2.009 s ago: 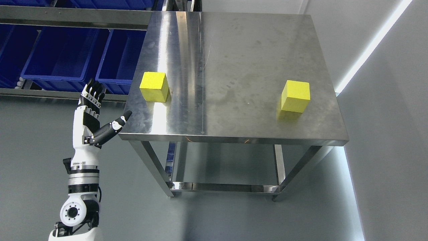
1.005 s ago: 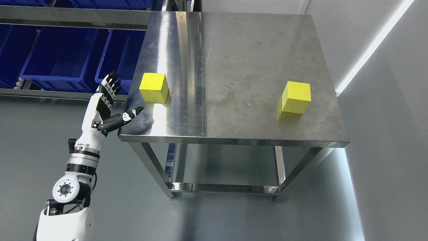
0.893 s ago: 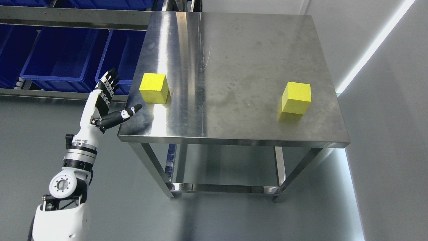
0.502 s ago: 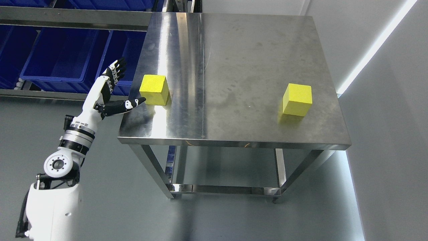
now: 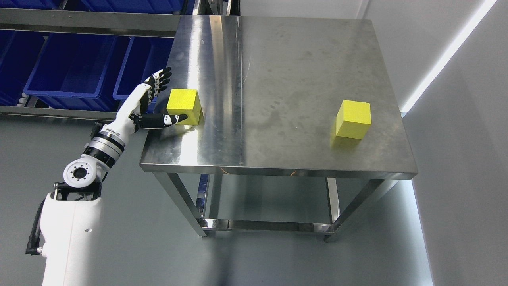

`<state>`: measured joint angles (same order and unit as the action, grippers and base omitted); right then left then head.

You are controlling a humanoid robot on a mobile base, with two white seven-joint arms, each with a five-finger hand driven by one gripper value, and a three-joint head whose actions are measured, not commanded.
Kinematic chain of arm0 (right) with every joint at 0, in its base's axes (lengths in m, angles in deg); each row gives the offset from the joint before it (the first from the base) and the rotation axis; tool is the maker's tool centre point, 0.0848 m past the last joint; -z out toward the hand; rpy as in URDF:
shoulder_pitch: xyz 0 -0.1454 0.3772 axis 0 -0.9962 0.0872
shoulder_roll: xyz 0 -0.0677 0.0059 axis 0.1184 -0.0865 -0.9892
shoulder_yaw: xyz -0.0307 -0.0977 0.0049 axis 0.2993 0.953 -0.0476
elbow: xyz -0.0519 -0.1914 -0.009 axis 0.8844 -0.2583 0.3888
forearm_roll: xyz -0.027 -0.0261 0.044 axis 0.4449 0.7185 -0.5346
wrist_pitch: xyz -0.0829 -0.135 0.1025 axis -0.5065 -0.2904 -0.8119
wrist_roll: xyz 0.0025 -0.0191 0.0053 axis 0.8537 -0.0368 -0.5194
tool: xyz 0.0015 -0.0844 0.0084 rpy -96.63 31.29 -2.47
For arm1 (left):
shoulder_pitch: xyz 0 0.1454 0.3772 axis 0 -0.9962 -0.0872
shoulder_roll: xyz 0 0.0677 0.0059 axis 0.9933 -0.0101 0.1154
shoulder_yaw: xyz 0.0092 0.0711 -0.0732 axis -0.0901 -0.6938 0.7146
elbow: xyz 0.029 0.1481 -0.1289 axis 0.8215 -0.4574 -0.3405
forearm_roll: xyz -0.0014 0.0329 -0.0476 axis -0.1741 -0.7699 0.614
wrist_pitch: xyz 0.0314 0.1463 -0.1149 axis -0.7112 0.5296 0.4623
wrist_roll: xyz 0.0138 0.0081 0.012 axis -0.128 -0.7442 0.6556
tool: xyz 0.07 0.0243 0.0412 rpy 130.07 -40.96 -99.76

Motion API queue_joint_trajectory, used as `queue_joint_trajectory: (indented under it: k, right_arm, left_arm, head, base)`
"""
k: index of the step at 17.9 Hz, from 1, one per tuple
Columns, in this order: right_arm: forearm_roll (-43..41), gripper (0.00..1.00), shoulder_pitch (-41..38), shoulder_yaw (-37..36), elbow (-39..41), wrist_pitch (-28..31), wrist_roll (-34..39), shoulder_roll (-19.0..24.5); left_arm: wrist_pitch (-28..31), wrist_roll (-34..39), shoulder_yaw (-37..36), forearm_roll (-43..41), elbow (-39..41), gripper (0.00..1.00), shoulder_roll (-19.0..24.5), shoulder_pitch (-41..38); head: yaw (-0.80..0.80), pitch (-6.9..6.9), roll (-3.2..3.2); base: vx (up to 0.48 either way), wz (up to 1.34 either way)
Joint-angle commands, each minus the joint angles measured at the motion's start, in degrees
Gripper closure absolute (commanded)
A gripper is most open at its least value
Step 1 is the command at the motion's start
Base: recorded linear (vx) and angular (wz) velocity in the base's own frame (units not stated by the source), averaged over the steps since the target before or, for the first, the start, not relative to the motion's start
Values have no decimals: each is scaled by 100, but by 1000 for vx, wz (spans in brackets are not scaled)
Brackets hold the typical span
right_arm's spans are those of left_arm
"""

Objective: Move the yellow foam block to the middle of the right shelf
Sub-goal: 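Close the left hand around the yellow foam cube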

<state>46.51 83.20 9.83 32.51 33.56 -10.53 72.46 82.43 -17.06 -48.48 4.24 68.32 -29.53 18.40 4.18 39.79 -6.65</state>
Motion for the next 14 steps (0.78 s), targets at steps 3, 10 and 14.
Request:
queue_joint_trajectory:
  k: [3,10,14]
  right_arm:
    - [-3,0,18,0,100,3,3,-100]
    - [-11,0,18,0,100,3,3,-100]
    - [-2,0,18,0,100,3,3,-100]
  left_arm:
    - [3,-319,-387,-45,-669,1,-213,167]
    - [-50,-319,-325,-45,-740,17,-354,246]
    - [-172,-319,78,-10,-731,46,-635,229]
  head:
    - [0,0,0]
    - [0,0,0]
    - [0,-1,0]
  base:
    - [0,0]
    - [4,16]
    - [5,36]
